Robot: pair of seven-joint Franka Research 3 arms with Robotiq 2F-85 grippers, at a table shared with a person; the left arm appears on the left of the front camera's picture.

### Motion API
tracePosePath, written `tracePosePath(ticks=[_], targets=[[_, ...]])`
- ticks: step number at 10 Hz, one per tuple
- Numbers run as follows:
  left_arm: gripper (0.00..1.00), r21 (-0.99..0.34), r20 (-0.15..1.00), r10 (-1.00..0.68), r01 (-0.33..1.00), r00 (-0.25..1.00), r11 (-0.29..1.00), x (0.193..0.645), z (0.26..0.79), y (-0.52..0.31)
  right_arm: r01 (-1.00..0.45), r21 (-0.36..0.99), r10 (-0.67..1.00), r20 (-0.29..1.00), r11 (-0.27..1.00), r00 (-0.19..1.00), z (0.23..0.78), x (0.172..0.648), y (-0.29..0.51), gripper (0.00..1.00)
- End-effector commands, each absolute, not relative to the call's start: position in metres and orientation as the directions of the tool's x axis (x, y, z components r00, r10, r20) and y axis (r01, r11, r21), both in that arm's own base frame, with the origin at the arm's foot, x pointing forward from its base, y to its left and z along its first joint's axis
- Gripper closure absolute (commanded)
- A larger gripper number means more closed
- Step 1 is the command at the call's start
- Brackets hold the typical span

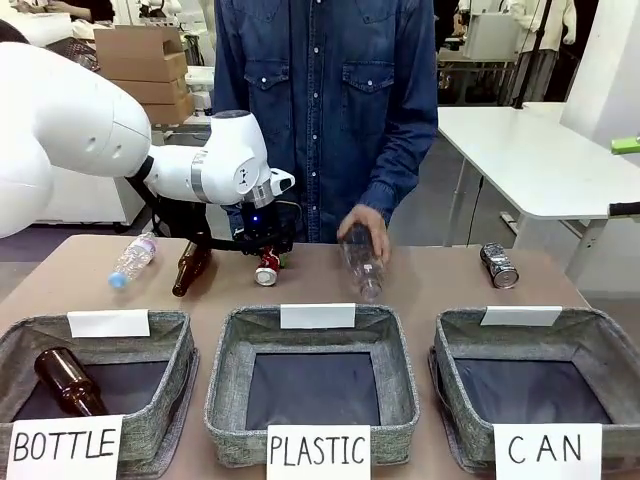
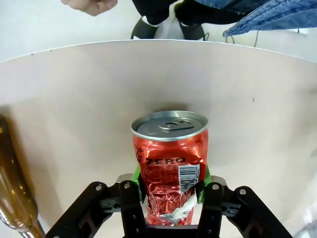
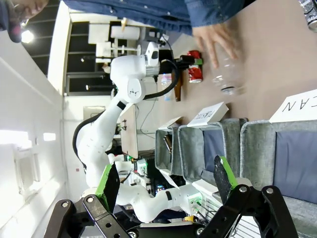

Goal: Sort the can waste into the basket.
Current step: Pick up the can waste from the table and place it in the right Fabric basket.

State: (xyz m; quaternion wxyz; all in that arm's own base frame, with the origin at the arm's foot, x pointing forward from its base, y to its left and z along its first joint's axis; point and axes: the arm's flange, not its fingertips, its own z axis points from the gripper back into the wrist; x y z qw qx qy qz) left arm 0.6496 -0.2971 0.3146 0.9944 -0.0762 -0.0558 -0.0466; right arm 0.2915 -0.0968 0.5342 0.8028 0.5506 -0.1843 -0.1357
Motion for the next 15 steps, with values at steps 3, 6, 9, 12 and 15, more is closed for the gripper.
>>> tracePosePath(ticks=[3, 6, 9, 12, 15], targets=[[1.00, -0.087, 0.166, -0.114, 0.130, 0.979, 0.988, 0.628, 0.356, -0.255, -0.020, 0.939, -0.417, 0.171, 0.342, 0.893, 0.535, 0.295, -0.097, 0.00], [1.00, -0.184, 0.147, -0.306, 0.330, 0.941, 0.926, 0.549, 0.466, -0.130, -0.020, 0.939, -0.417, 0.171, 0.342, 0.893, 0.535, 0.295, -0.097, 0.00], [1.00, -0.362, 0.248, -0.491, 0.550, 0.835, 0.753, 0.430, 0.535, -0.041, -0.020, 0.939, -0.417, 0.171, 0.342, 0.893, 0.535, 0.295, -0.097, 0.00], [1.00, -0.331, 0.372, -0.855, 0.912, 0.362, 0.242, 0.309, 0.563, 0.004, -0.020, 0.939, -0.417, 0.171, 0.342, 0.893, 0.535, 0.295, -0.097, 0.00], [1.00, -0.248, 0.475, -0.880, 0.957, -0.017, -0.153, 0.276, 0.553, -0.037, -0.020, 0.939, -0.417, 0.171, 0.342, 0.893, 0.535, 0.295, -0.097, 0.00]])
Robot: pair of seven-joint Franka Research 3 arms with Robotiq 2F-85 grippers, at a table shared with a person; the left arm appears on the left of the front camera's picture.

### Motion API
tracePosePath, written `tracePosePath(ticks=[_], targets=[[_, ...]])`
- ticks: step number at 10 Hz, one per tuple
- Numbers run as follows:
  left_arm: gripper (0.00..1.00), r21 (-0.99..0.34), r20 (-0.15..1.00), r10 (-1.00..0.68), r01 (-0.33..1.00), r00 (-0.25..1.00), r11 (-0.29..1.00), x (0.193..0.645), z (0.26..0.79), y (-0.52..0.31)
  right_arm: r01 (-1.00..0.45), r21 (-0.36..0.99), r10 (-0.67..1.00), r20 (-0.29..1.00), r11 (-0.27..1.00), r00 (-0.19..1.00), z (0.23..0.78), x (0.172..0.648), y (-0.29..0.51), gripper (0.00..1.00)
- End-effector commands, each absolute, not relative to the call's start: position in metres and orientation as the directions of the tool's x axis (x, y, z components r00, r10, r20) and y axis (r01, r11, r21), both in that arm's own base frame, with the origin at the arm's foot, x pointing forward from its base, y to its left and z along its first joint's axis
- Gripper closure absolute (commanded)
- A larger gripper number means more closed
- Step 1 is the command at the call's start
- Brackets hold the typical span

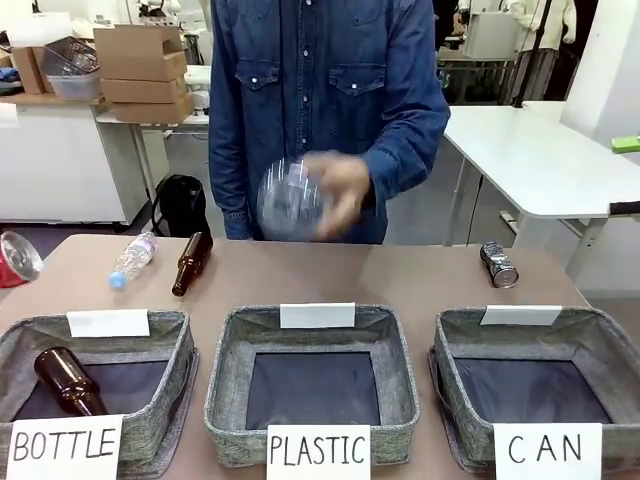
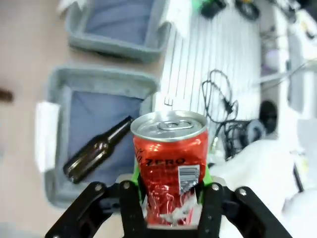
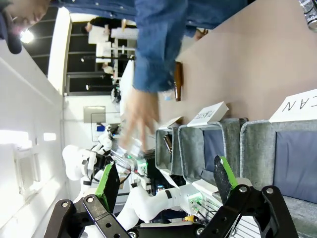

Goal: Sort the can waste into the basket.
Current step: Pick up the can waste from the table and place it in the right Fabric basket.

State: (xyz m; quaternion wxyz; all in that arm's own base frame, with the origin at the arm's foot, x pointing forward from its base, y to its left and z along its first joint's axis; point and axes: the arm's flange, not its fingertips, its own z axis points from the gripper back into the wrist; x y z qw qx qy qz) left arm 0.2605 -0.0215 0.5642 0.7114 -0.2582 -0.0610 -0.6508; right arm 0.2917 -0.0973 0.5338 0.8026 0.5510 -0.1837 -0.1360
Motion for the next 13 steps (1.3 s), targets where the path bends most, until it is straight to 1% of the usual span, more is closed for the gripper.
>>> tracePosePath(ticks=[1, 2, 3, 6, 7, 8, 9, 10, 11, 12, 13], targets=[[1.00, -0.211, 0.529, -0.848, 0.962, -0.038, -0.174, 0.279, 0.551, -0.060, -0.020, 0.939, -0.417, 0.171, 0.342, 0.893, 0.535, 0.295, -0.097, 0.00], [1.00, -0.242, 0.545, -0.833, 0.969, 0.096, -0.046, 0.289, 0.553, -0.070, -0.020, 0.939, -0.417, 0.171, 0.342, 0.893, 0.535, 0.295, -0.097, 0.00], [1.00, -0.248, 0.455, -0.889, 0.965, 0.040, -0.084, 0.261, 0.562, -0.041, -0.020, 0.939, -0.417, 0.171, 0.342, 0.893, 0.535, 0.295, -0.097, 0.00], [1.00, -0.248, 0.455, -0.889, 0.965, 0.040, -0.084, 0.261, 0.562, -0.041, -0.020, 0.939, -0.417, 0.171, 0.342, 0.893, 0.535, 0.295, -0.097, 0.00], [0.56, -0.253, 0.466, -0.883, 0.965, 0.056, -0.072, 0.266, 0.557, -0.050, -0.020, 0.939, -0.417, 0.171, 0.342, 0.893, 0.535, 0.295, -0.097, 0.00], [0.56, -0.178, 0.531, -0.848, 0.976, -0.013, -0.127, 0.263, 0.552, -0.058, -0.020, 0.939, -0.417, 0.171, 0.342, 0.893, 0.535, 0.295, -0.097, 0.00], [0.56, -0.149, 0.548, -0.836, 0.981, -0.021, -0.123, 0.265, 0.556, -0.086, -0.020, 0.939, -0.417, 0.171, 0.342, 0.893, 0.535, 0.295, -0.097, 0.00], [0.56, -0.132, 0.548, -0.835, 0.980, -0.055, -0.151, 0.268, 0.562, -0.117, -0.020, 0.939, -0.417, 0.171, 0.342, 0.893, 0.535, 0.295, -0.097, 0.00], [0.56, -0.111, 0.520, -0.848, 0.977, -0.102, -0.185, 0.267, 0.568, -0.132, -0.020, 0.939, -0.417, 0.171, 0.342, 0.893, 0.535, 0.295, -0.097, 0.00], [0.56, -0.120, 0.478, -0.874, 0.979, -0.090, -0.166, 0.263, 0.572, -0.137, -0.020, 0.939, -0.417, 0.171, 0.342, 0.893, 0.535, 0.295, -0.097, 0.00], [0.56, -0.149, 0.458, -0.888, 0.981, -0.040, -0.121, 0.262, 0.567, -0.140, -0.020, 0.939, -0.417, 0.171, 0.342, 0.893, 0.535, 0.295, -0.097, 0.00]])
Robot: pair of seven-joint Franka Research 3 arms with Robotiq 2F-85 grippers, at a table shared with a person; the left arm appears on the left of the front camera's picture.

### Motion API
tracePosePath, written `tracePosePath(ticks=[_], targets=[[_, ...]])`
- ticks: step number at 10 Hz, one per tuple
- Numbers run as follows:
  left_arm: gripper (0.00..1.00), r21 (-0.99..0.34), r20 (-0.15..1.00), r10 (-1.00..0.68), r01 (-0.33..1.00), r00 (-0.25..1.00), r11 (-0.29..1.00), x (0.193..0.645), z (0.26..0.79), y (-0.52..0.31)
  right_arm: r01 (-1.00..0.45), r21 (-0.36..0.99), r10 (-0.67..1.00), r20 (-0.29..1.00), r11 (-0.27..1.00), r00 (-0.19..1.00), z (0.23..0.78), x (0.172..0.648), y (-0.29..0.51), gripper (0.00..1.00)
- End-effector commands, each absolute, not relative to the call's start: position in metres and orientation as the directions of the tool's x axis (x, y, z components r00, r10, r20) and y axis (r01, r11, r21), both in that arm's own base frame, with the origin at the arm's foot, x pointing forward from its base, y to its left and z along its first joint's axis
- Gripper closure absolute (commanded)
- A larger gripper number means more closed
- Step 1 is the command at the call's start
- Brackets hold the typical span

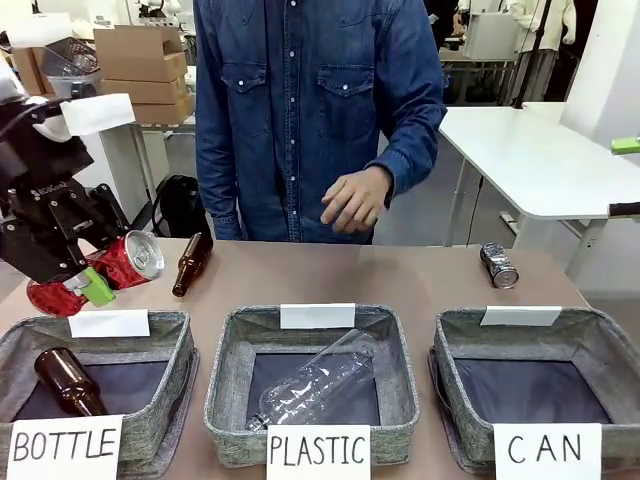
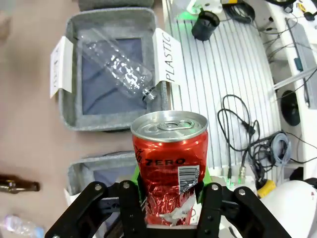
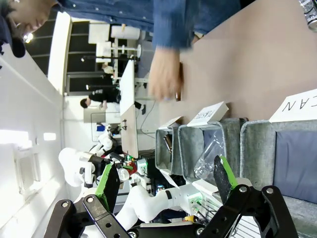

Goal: Sort the can waste into the basket.
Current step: Pick up the can waste from the table and place it in the right Fabric basket.

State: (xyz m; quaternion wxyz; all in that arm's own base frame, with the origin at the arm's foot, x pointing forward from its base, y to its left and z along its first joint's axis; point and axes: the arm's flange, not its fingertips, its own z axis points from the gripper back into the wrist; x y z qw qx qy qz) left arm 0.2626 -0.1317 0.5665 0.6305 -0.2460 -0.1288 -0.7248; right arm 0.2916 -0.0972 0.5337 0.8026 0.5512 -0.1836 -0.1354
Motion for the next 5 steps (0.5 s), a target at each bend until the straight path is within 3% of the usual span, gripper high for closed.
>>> tracePosePath(ticks=[1, 3, 5], targets=[[0.56, -0.145, 0.467, -0.884, 0.982, -0.041, -0.122, 0.262, 0.567, -0.139, -0.020, 0.939, -0.417, 0.171, 0.342, 0.893, 0.535, 0.295, -0.097, 0.00], [0.56, -0.130, 0.477, -0.877, 0.983, -0.049, -0.126, 0.265, 0.569, -0.155, -0.020, 0.939, -0.417, 0.171, 0.342, 0.893, 0.535, 0.295, -0.097, 0.00], [0.56, -0.116, 0.545, -0.835, 0.980, -0.072, -0.161, 0.291, 0.581, -0.243, -0.020, 0.939, -0.417, 0.171, 0.342, 0.893, 0.535, 0.295, -0.097, 0.00]])
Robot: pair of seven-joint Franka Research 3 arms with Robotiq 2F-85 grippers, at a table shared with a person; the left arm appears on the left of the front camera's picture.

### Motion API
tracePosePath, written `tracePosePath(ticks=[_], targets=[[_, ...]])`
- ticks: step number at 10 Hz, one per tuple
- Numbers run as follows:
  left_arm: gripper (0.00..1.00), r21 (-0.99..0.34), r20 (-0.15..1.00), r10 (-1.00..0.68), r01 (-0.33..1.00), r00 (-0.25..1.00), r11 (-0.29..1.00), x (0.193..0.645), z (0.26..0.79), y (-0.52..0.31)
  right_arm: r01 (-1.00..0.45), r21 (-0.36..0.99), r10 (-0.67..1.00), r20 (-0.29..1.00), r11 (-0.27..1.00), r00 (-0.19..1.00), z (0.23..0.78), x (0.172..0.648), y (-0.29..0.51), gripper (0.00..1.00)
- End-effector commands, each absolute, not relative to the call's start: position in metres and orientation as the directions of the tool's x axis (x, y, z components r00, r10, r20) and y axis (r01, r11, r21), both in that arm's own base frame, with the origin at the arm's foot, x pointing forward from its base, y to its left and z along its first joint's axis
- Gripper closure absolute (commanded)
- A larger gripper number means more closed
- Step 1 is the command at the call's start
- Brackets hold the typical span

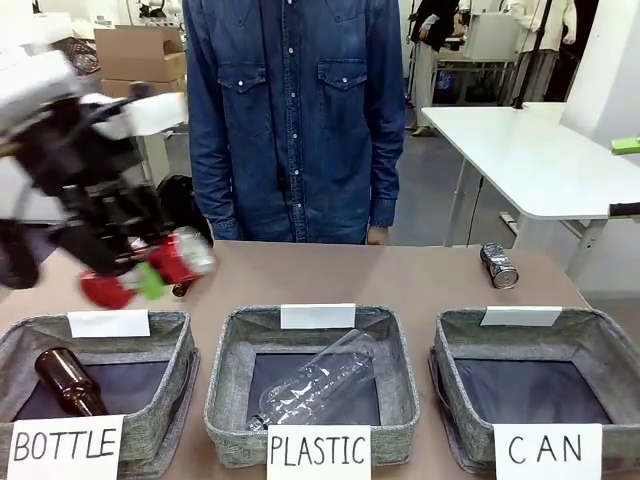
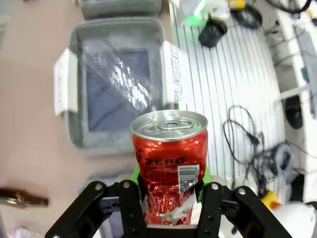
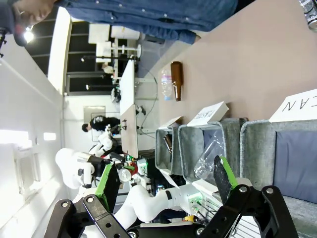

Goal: Sort the can waste into the basket.
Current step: Pick up the can waste from the table and place it in the right Fabric basket.

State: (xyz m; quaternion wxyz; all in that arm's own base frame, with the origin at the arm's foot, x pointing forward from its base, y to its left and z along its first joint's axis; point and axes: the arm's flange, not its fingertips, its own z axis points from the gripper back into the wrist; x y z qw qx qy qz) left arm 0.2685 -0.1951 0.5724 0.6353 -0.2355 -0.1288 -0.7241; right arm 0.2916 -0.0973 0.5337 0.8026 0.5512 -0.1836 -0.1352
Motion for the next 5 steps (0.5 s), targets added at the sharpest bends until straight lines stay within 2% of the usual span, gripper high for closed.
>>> tracePosePath(ticks=[1, 2, 3, 4, 5], targets=[[0.56, -0.160, 0.555, -0.824, 0.958, -0.113, -0.239, 0.304, 0.586, -0.299, -0.020, 0.939, -0.417, 0.171, 0.342, 0.893, 0.535, 0.295, -0.097, 0.00], [0.56, -0.110, 0.650, -0.748, 0.958, -0.134, -0.266, 0.318, 0.590, -0.369, 0.015, 0.934, -0.419, 0.146, 0.356, 0.896, 0.534, 0.292, -0.097, 0.00], [0.56, -0.141, 0.672, -0.710, 0.905, -0.209, -0.400, 0.319, 0.584, -0.427, 0.026, 0.899, -0.472, 0.205, 0.437, 0.858, 0.552, 0.264, -0.140, 0.00], [0.56, -0.148, 0.687, -0.684, 0.873, -0.247, -0.464, 0.319, 0.574, -0.481, 0.050, 0.852, -0.508, 0.262, 0.520, 0.820, 0.557, 0.239, -0.182, 0.00], [0.56, -0.139, 0.720, -0.648, 0.863, -0.249, -0.486, 0.322, 0.563, -0.530, 0.046, 0.856, -0.564, 0.297, 0.515, 0.770, 0.556, 0.214, -0.216, 0.00]])
